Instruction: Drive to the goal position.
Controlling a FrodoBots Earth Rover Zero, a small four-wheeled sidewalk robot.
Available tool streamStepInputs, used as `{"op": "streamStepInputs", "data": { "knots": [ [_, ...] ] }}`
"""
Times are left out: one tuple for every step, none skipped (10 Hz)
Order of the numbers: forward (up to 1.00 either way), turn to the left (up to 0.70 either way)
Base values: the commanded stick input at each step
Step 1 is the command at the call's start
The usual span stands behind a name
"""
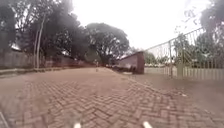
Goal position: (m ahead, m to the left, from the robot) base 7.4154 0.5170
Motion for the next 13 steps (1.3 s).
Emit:
{"op": "streamStepInputs", "data": {
  "knots": [
    [0.50,0.20],
    [0.50,0.17],
    [0.50,0.08],
    [0.50,0.00],
    [0.50,0.05],
    [0.50,0.09],
    [0.50,0.03],
    [0.50,0.01],
    [0.50,0.50],
    [0.50,0.50],
    [0.50,0.50],
    [0.50,0.50],
    [0.50,0.50]
  ]
}}
